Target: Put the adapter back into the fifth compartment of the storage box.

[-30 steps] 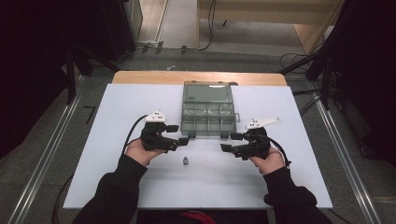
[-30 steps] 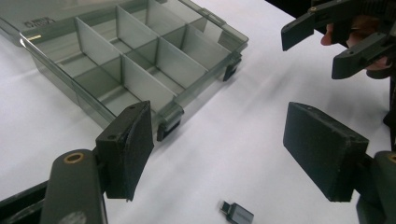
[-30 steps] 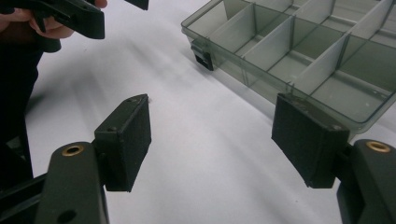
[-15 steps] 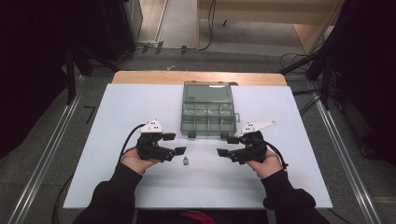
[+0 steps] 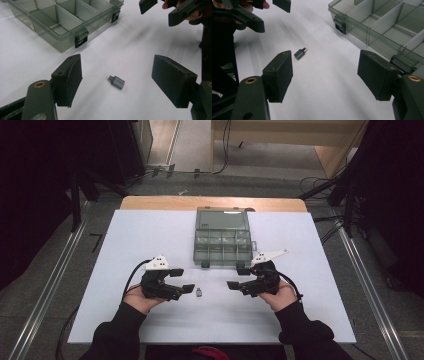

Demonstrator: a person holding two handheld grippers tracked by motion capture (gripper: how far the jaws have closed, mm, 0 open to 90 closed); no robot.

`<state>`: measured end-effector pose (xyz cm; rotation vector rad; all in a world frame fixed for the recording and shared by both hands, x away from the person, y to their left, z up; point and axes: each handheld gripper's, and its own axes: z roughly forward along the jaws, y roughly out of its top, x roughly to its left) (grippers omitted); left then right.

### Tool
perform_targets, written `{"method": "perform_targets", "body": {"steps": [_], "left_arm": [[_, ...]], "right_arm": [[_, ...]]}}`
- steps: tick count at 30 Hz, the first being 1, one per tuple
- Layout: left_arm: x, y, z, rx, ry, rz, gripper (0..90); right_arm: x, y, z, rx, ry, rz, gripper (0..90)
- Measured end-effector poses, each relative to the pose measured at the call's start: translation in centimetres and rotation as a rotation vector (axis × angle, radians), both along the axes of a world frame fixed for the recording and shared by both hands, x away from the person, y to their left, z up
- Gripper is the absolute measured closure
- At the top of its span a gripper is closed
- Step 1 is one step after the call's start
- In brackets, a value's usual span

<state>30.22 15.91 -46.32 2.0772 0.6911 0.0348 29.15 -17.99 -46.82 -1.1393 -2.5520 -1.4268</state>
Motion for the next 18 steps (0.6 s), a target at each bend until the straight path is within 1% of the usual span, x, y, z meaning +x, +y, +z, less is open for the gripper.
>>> {"method": "perform_targets", "body": {"steps": [13, 15, 18], "left_arm": [[-1.1, 1.2, -0.4, 0.008, 0.006, 0.014, 24.3], [-1.3, 1.4, -0.4, 0.015, 0.006, 0.016, 24.3], [-1.6, 1.6, -0.4, 0.004, 0.01, 0.023, 24.3]], "right_arm": [[0.6, 1.4, 0.0, -0.014, 0.016, 0.032, 27.2], [0.6, 1.6, 0.0, -0.015, 0.015, 0.038, 27.1], [0.7, 1.9, 0.0, -0.012, 0.016, 0.046, 27.1]]}}
